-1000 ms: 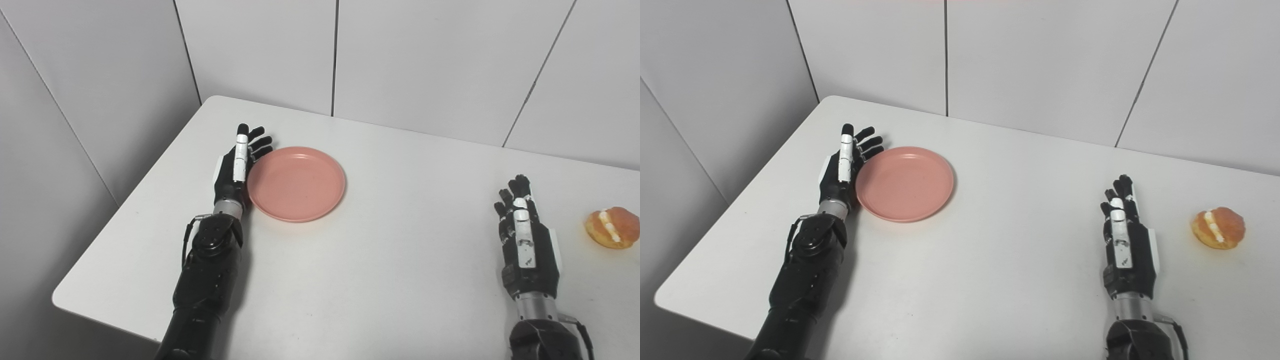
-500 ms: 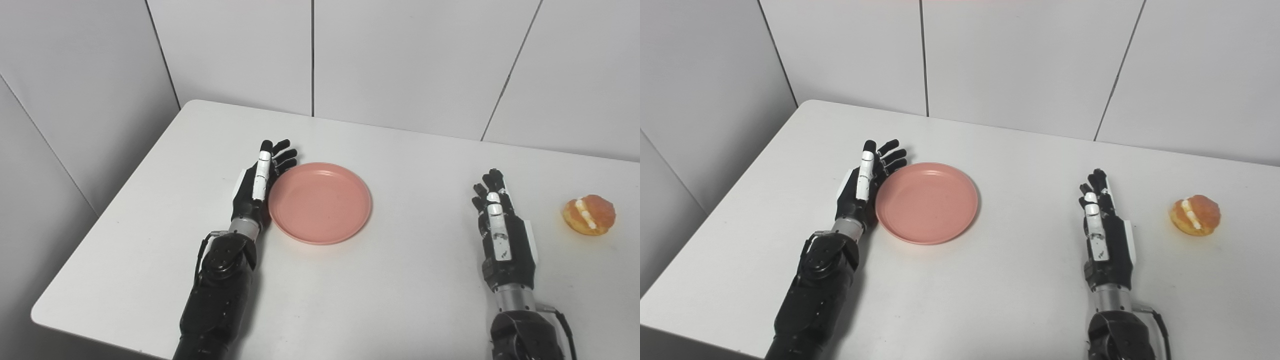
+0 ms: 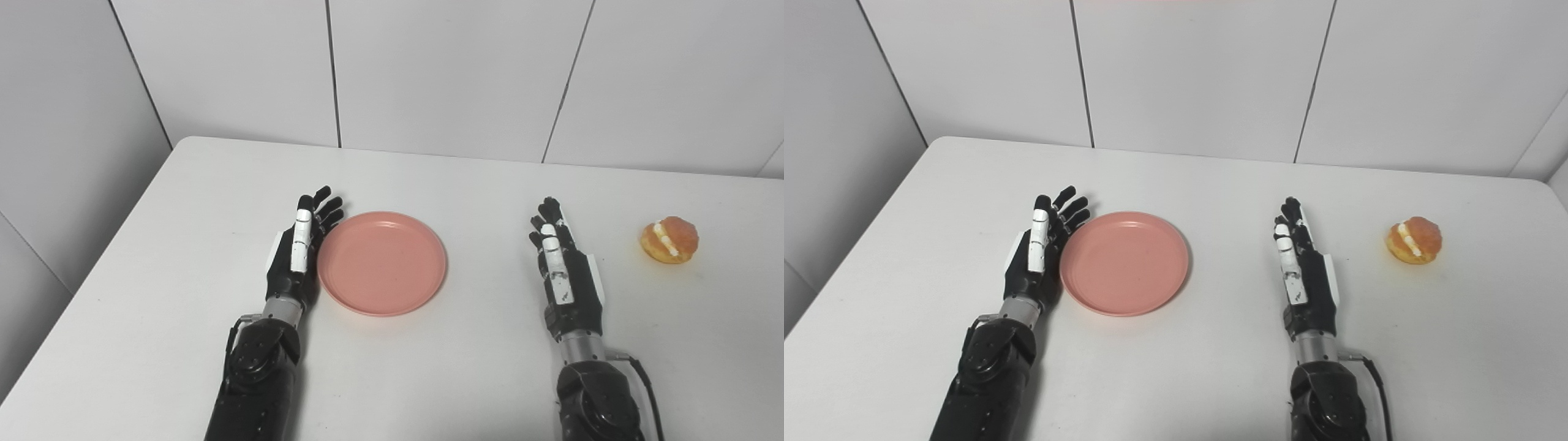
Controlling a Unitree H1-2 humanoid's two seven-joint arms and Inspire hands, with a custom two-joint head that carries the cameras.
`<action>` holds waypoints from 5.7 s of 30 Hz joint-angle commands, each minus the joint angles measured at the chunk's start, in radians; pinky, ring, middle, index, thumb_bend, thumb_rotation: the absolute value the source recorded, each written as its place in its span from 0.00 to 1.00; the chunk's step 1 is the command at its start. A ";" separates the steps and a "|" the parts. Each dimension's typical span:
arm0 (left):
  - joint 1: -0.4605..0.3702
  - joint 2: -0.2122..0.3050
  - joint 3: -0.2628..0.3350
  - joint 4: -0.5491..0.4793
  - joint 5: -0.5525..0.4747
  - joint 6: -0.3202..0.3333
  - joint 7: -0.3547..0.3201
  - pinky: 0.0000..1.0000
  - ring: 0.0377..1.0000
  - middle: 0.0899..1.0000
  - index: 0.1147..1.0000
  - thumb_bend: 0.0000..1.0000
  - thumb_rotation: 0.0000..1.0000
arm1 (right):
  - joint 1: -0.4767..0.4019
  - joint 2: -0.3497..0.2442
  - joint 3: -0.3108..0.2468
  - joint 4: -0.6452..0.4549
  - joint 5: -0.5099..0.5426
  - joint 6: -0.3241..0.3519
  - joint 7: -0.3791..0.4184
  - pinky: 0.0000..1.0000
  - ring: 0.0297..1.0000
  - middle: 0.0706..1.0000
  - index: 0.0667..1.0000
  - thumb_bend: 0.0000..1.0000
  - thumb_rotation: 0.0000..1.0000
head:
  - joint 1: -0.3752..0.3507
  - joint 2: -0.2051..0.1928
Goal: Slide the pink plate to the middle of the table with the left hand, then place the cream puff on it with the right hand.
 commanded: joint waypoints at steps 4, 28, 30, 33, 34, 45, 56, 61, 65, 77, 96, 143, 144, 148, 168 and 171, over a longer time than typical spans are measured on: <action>0.036 -0.009 -0.021 -0.007 0.001 -0.030 -0.032 0.91 0.90 0.89 0.88 0.64 1.00 | 0.023 0.025 0.013 0.018 -0.005 -0.027 -0.005 1.00 0.98 0.98 0.97 0.57 0.86 | -0.034 0.009; 0.105 -0.031 -0.100 -0.029 0.028 -0.103 -0.079 0.90 0.88 0.88 0.87 0.64 0.99 | 0.028 0.059 0.034 0.003 -0.062 0.005 -0.070 0.93 0.92 0.92 0.91 0.58 0.74 | -0.122 0.031; 0.108 -0.028 -0.106 -0.035 0.023 -0.091 -0.090 0.91 0.89 0.89 0.88 0.65 0.99 | 0.029 0.062 0.037 0.001 -0.067 0.004 -0.075 0.93 0.92 0.92 0.91 0.58 0.75 | -0.124 0.033; 0.112 -0.024 -0.114 -0.038 0.022 -0.085 -0.105 0.94 0.90 0.90 0.88 0.67 1.00 | 0.029 0.062 0.043 0.001 -0.076 -0.005 -0.079 0.93 0.93 0.93 0.90 0.57 0.76 | -0.124 0.035; 0.113 -0.025 -0.117 -0.038 0.023 -0.085 -0.107 0.94 0.90 0.90 0.88 0.67 1.00 | 0.030 0.062 0.045 -0.001 -0.080 -0.003 -0.079 0.93 0.93 0.93 0.90 0.57 0.77 | -0.123 0.036; 0.098 -0.019 -0.117 -0.004 0.037 -0.104 -0.103 0.95 0.93 0.91 0.90 0.68 1.00 | 0.028 0.067 0.044 0.002 -0.074 -0.015 -0.079 0.92 0.92 0.92 0.89 0.54 0.78 | -0.125 0.038; 0.011 0.009 -0.038 0.151 0.041 -0.206 -0.073 0.98 0.96 0.96 0.95 0.64 1.00 | -0.005 0.041 0.033 0.041 -0.073 -0.016 -0.069 0.96 0.94 0.93 0.93 0.65 0.82 | -0.136 0.027; -0.005 0.012 -0.023 0.190 0.039 -0.223 -0.067 1.00 0.97 0.96 0.95 0.63 1.00 | -0.021 0.023 0.029 0.044 -0.071 -0.023 -0.064 1.00 0.97 0.97 0.96 0.61 0.87 | -0.143 0.023; -0.008 0.014 -0.025 0.200 0.039 -0.232 -0.079 1.00 0.98 0.97 0.96 0.63 1.00 | -0.033 0.011 0.020 0.049 -0.074 -0.021 -0.073 1.00 0.96 0.96 0.95 0.63 0.86 | -0.144 0.020; 0.023 -0.009 -0.024 0.134 0.010 -0.158 -0.076 0.95 0.94 0.94 0.92 0.60 1.00 | -0.125 -0.045 -0.058 0.101 -0.065 -0.094 -0.125 1.00 1.00 0.99 0.97 0.70 0.74 | -0.156 0.016; 0.059 0.000 -0.042 0.108 0.041 -0.188 -0.086 0.80 0.80 0.79 0.78 0.61 0.97 | -0.214 -0.222 -0.136 0.037 -0.309 -0.075 -0.357 0.90 0.92 0.91 0.89 0.67 0.56 | -0.203 0.025; 0.066 0.023 -0.046 0.063 0.017 -0.165 -0.131 0.84 0.82 0.80 0.79 0.58 1.00 | -0.283 -0.390 -0.032 0.326 -0.512 0.262 -0.420 0.72 0.83 0.89 0.87 0.75 0.14 | -0.225 0.059; 0.067 0.023 -0.046 0.062 0.017 -0.165 -0.132 0.84 0.82 0.80 0.79 0.58 1.00 | -0.282 -0.390 -0.032 0.326 -0.511 0.263 -0.420 0.70 0.82 0.88 0.86 0.74 0.12 | -0.225 0.059; 0.066 0.022 -0.046 0.060 0.022 -0.163 -0.125 0.84 0.82 0.80 0.79 0.59 1.00 | -0.276 -0.386 -0.032 0.304 -0.515 0.271 -0.430 0.44 0.58 0.72 0.77 0.68 0.01 | -0.223 0.062; 0.065 0.024 -0.048 0.058 0.022 -0.160 -0.129 0.84 0.82 0.80 0.79 0.59 1.00 | -0.261 -0.394 0.023 0.237 -0.583 0.409 -0.426 0.29 0.35 0.42 0.50 0.51 0.00 | -0.221 0.066; 0.064 0.023 -0.048 0.058 0.022 -0.159 -0.127 0.84 0.82 0.80 0.79 0.59 1.00 | -0.261 -0.395 0.022 0.244 -0.582 0.389 -0.443 0.30 0.35 0.43 0.50 0.51 0.00 | -0.217 0.066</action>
